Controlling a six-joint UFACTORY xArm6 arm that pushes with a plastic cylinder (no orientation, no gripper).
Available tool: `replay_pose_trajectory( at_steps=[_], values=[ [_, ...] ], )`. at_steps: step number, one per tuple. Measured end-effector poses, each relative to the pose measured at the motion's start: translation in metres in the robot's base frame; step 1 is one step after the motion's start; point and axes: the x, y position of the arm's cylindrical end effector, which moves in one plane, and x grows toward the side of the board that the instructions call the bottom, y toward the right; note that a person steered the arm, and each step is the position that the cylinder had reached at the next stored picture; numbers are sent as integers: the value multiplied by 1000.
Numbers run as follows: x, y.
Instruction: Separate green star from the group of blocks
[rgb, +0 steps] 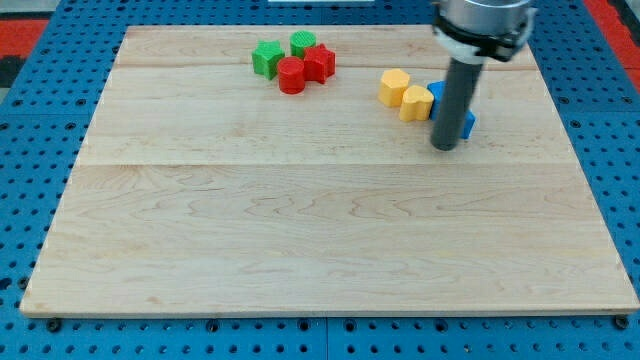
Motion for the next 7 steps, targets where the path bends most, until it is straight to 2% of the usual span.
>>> replay_pose_trajectory(
  at_steps=[1,4,5,6,7],
  values=[
    [-2,34],
    [-75,57],
    [-162,85],
    [-191,58],
    [-201,24]
  ],
)
